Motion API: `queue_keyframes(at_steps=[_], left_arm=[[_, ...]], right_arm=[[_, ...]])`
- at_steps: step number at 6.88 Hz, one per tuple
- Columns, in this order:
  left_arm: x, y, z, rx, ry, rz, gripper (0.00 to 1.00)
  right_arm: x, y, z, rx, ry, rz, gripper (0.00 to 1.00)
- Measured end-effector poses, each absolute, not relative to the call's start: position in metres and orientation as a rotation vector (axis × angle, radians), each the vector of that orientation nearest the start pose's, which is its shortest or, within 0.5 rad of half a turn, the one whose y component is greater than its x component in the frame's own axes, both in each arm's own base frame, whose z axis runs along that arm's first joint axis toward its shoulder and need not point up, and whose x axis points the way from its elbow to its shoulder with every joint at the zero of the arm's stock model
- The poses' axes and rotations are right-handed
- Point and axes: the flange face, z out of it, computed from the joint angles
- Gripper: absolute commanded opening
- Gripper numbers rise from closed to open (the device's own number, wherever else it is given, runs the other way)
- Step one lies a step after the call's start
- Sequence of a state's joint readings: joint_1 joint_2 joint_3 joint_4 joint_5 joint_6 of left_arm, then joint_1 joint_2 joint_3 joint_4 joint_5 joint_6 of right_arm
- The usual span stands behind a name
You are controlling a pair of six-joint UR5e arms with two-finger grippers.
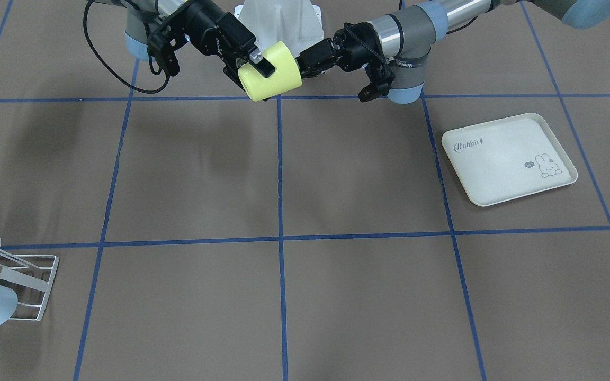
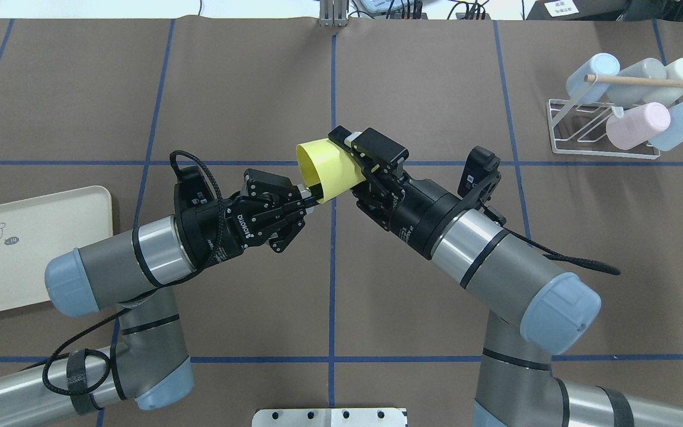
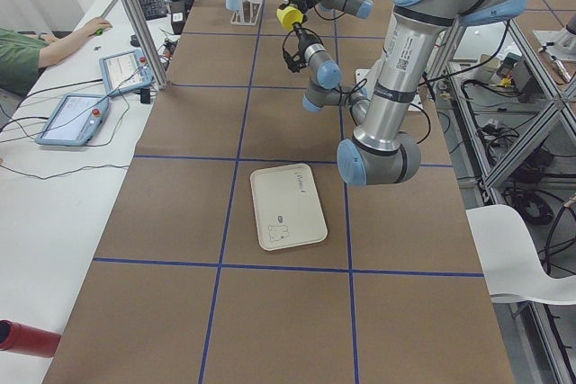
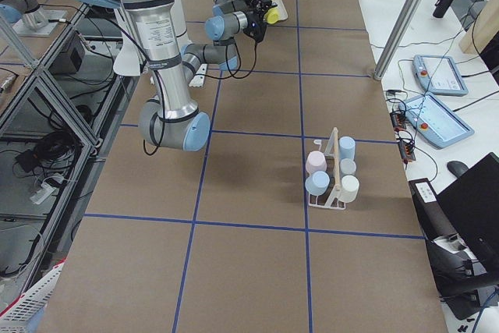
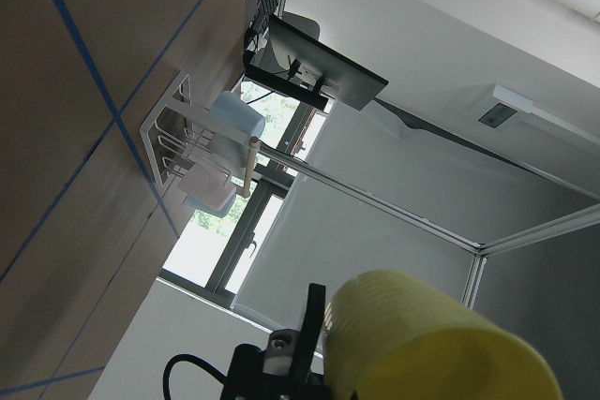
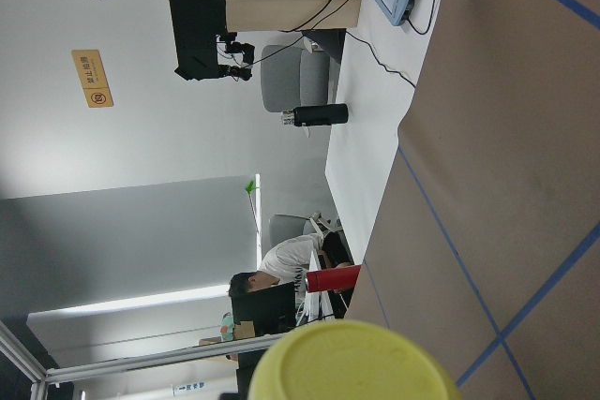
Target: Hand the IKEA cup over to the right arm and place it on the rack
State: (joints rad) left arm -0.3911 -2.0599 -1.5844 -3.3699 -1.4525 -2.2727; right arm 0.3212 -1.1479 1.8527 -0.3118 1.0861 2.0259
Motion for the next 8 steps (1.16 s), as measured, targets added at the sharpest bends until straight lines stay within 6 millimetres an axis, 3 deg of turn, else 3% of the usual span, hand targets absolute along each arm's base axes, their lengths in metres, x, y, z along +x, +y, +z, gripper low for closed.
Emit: queue_keyframes(at_steps=[5,6,8], left_arm=[[0.449,-0.347,0.210,-0.201,2.382,-0.641,1.00],[0.448,-0.348,0.213,-0.168,2.377,-0.634,1.00],[0.445,-0.350,0.232,-0.021,2.327,-0.597,1.00]], right_arm=[[-0.414,-0.359,0.182,0.309,-2.005,0.990,0.00],[-0.409,-0.368,0.192,0.375,-1.967,0.987,0.00],[-0.418,-0.391,0.232,0.566,-1.802,0.979,0.00]])
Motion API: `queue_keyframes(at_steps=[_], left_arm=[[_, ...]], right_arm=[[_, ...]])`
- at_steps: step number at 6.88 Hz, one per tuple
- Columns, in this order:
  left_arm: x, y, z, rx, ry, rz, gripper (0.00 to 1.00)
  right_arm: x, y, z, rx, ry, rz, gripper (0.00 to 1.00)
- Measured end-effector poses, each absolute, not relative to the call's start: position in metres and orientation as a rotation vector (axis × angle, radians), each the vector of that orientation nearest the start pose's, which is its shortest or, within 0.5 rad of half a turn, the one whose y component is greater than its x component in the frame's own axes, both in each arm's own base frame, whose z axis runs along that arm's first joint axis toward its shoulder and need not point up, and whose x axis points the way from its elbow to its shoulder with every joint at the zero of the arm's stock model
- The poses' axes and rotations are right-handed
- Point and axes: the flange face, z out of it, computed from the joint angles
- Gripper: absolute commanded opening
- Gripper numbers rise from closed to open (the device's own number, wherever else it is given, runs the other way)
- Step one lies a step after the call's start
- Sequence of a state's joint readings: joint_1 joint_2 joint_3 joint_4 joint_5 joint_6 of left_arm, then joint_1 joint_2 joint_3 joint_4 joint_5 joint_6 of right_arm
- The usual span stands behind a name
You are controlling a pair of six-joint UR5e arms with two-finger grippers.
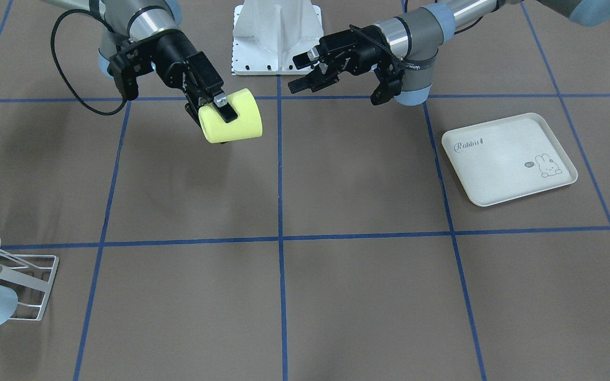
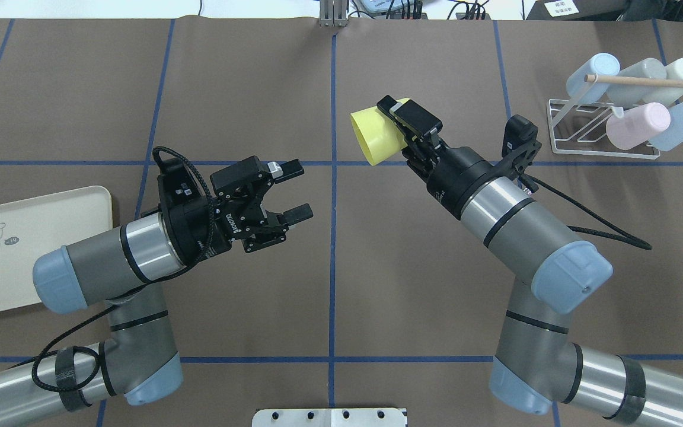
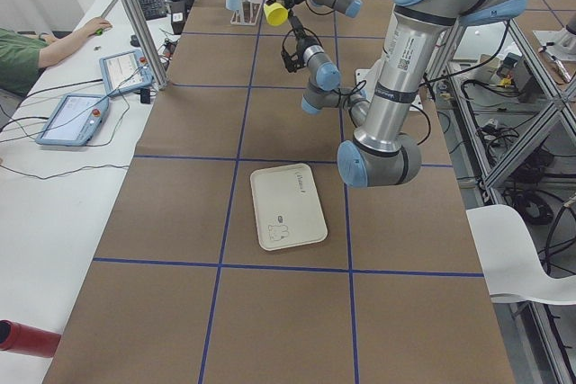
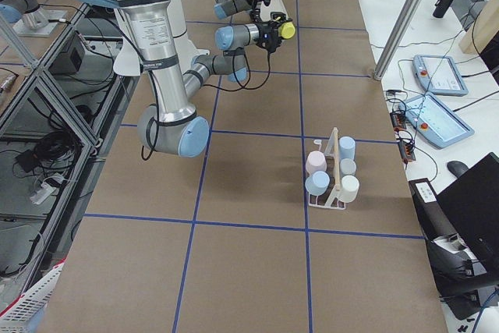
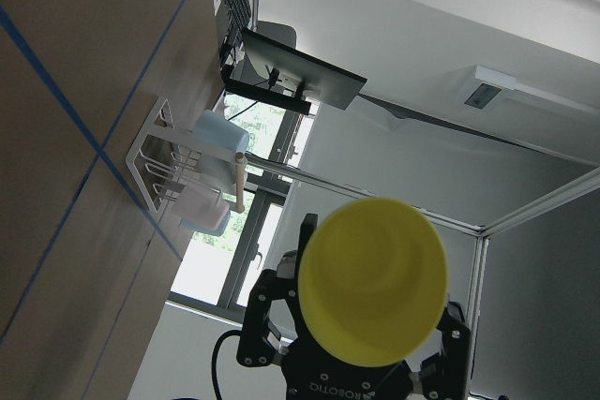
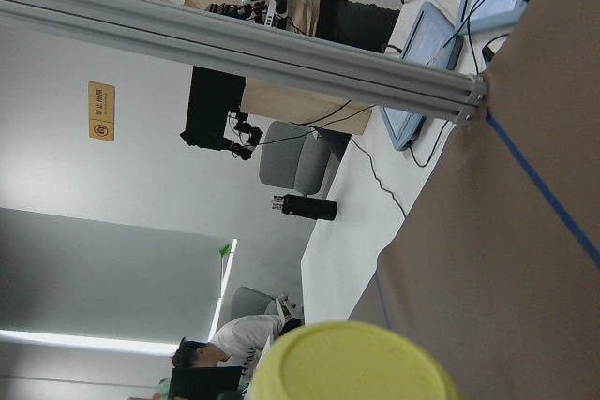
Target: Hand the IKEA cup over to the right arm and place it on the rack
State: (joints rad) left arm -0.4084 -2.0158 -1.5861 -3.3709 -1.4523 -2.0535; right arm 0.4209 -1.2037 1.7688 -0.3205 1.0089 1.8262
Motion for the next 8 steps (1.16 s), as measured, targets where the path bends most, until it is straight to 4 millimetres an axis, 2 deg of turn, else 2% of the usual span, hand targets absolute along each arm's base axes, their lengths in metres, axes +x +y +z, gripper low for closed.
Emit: queue_keyframes(at_steps=[1,3,6,8], left_arm=[[0.442,-0.351,0.252,0.082,2.274,-0.569,1.00],[0.427,-0.364,0.298,0.242,2.128,-0.558,1.00],[0.383,-0.410,0.357,0.419,1.876,-0.630,1.00],[0.353,-0.444,0.387,0.507,1.677,-0.685,1.00]], right_arm=[[-0.425,-0.404,0.251,0.673,-1.684,0.975,0.00],[-0.424,-0.431,0.270,0.844,-1.434,0.989,0.00],[-0.394,-0.476,0.282,1.079,-1.065,0.999,0.00],[-0.378,-0.497,0.296,1.159,-0.852,0.976,0.00]])
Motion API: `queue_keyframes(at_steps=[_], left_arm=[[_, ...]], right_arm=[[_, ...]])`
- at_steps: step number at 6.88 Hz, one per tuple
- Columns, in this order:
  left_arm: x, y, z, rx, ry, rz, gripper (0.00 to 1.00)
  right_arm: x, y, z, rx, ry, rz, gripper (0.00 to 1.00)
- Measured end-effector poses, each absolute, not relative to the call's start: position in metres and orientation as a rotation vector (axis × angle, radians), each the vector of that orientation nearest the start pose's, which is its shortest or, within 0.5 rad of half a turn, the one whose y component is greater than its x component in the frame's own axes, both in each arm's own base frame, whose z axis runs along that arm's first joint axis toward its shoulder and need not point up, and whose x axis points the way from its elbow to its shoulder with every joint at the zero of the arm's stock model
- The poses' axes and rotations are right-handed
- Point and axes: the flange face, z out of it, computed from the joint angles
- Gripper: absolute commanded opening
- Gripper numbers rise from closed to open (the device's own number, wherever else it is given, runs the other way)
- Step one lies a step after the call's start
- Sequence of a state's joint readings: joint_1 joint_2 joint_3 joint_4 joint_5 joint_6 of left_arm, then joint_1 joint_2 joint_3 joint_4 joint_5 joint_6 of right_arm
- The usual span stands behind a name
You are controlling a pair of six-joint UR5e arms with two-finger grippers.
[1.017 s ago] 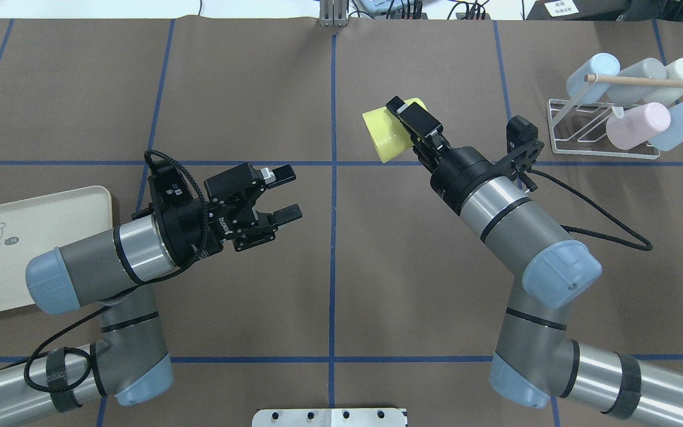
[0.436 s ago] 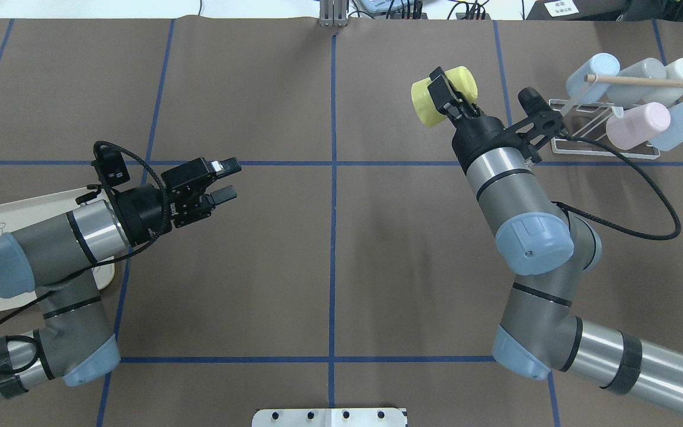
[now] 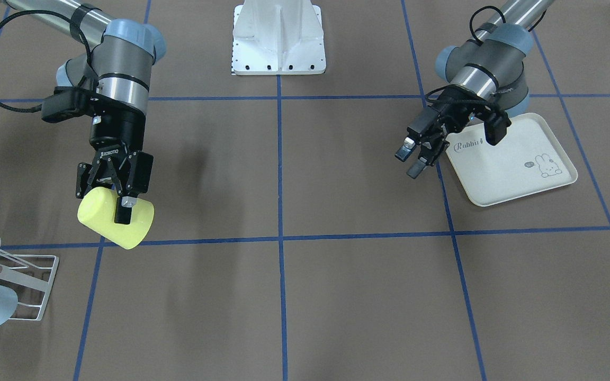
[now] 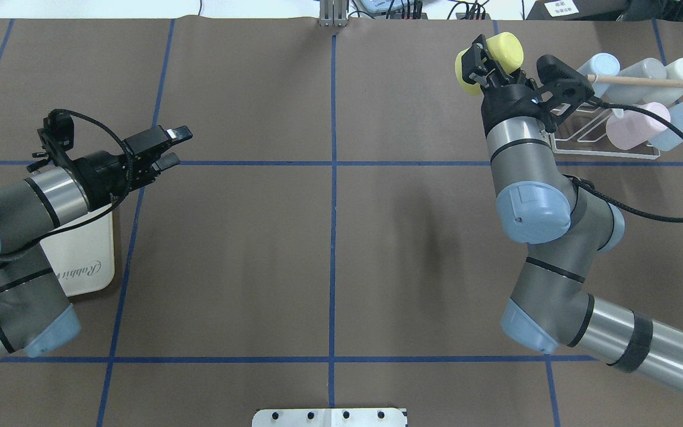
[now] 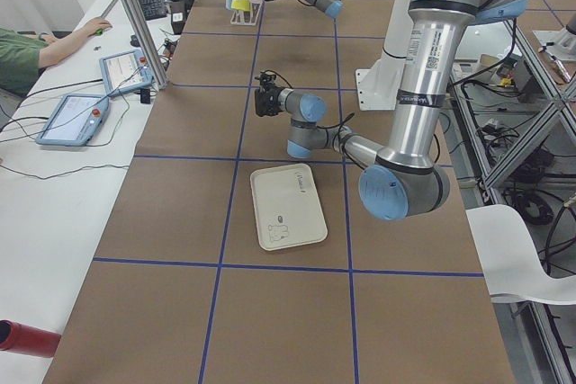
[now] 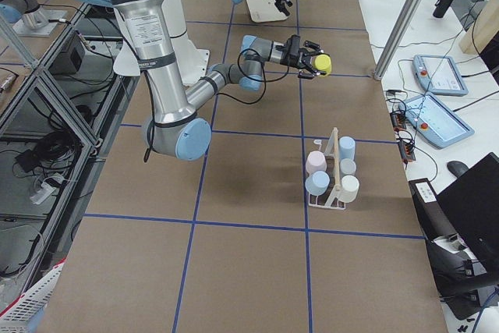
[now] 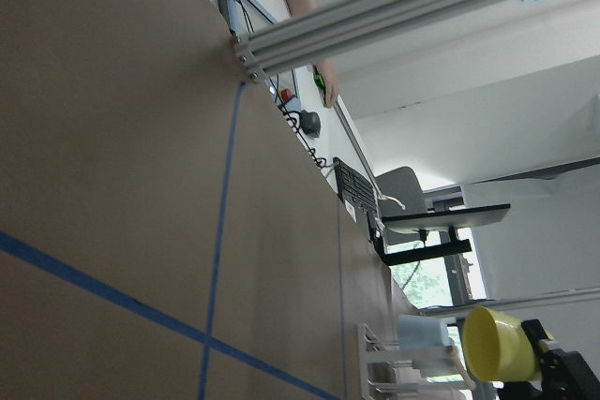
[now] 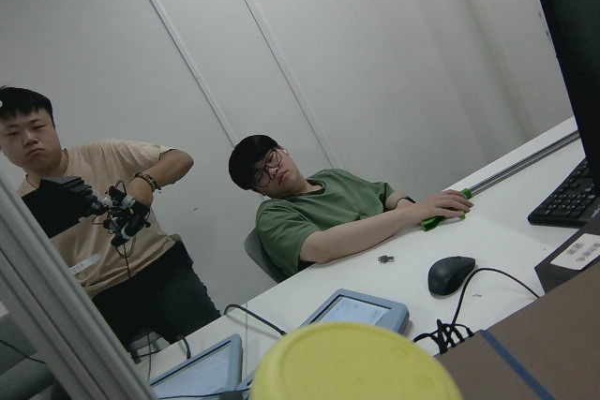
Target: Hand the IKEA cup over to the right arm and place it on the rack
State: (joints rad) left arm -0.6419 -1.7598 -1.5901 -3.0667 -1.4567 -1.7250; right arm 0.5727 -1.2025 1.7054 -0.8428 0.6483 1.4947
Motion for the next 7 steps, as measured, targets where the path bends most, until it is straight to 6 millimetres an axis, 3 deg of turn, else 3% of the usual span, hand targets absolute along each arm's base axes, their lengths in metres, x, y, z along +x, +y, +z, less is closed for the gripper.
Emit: queue_keyframes(at_steps=[2,3,5,7], left_arm=[[0.334,-0.462,0.407,0.562,1.510,-0.669,1.00],[0.315,-0.475,0.410,0.547,1.448,-0.659,1.00],[0.244,-0.498,0.426,0.489,1.337,-0.627,1.00],[0.190,-0.498,0.463,0.484,1.201,-0.505,1.00]], right_arm=[[-0.364,-0.510,0.314,1.209,-0.650,0.908,0.00],[-0.352,-0.512,0.331,1.227,-0.556,0.857,0.00],[-0.326,-0.510,0.380,1.231,-0.391,0.754,0.00],[-0.303,-0.507,0.408,1.225,-0.293,0.689,0.00]])
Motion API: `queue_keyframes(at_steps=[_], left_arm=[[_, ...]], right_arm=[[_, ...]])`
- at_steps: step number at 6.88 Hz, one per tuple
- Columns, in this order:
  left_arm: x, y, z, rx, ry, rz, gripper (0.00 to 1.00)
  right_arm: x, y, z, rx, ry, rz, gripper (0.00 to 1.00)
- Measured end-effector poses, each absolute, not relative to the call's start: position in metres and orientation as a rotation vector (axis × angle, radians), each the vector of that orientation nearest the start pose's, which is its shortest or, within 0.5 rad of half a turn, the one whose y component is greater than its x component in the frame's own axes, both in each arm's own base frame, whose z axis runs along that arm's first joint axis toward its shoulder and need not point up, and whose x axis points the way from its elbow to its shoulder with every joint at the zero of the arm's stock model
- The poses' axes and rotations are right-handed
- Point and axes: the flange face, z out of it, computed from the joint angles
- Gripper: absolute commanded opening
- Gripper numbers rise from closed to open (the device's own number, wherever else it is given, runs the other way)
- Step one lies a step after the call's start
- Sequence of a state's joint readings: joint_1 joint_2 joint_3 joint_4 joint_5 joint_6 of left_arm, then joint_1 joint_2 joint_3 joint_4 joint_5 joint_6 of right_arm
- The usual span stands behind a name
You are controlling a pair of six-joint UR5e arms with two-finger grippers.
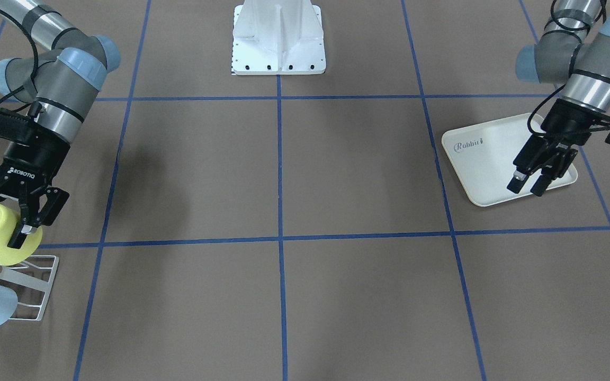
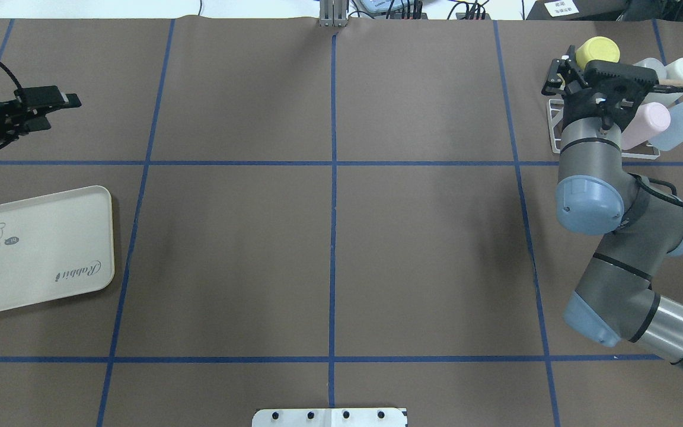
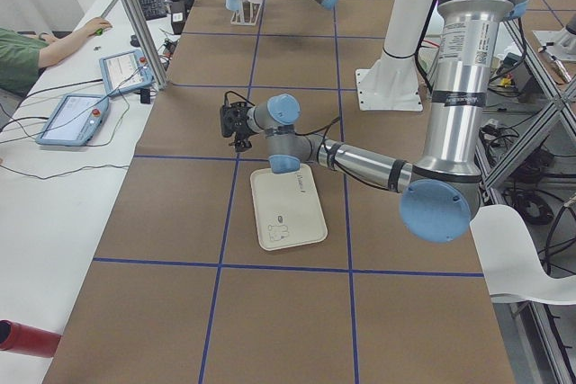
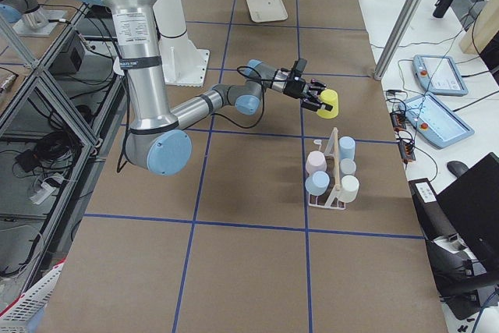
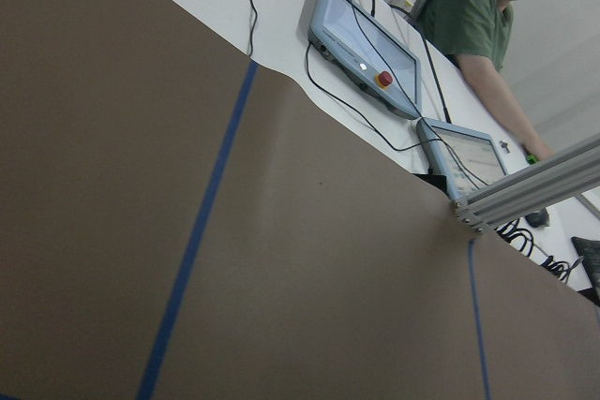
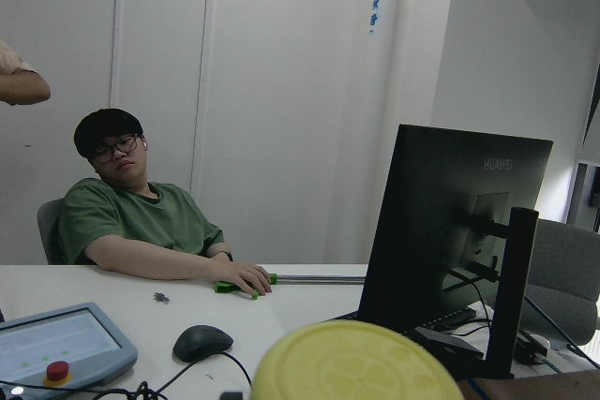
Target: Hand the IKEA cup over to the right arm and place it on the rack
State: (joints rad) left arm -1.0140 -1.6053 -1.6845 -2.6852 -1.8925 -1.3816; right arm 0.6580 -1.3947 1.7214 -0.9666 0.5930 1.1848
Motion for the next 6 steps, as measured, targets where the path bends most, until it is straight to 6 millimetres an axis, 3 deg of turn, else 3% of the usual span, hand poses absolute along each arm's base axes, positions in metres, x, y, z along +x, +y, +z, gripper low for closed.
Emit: queue_keyframes(at_steps=[2,4,6], left_arm=[[0.160,-0.496,0.490,0.485,1.082,-0.433,1.00],[0.152,-0.494,0.500,0.479,1.040,-0.413,1.00],[0.151,-0.494,0.502,0.477,1.035,-0.411,1.00]], right_arm=[[-0.279,-0.506,0.432,1.209,-0.223,0.648,0.00],[-0.268,-0.501,0.443,1.198,-0.199,0.632,0.00],[-0.270,-0.500,0.450,1.175,-0.206,0.614,0.00]])
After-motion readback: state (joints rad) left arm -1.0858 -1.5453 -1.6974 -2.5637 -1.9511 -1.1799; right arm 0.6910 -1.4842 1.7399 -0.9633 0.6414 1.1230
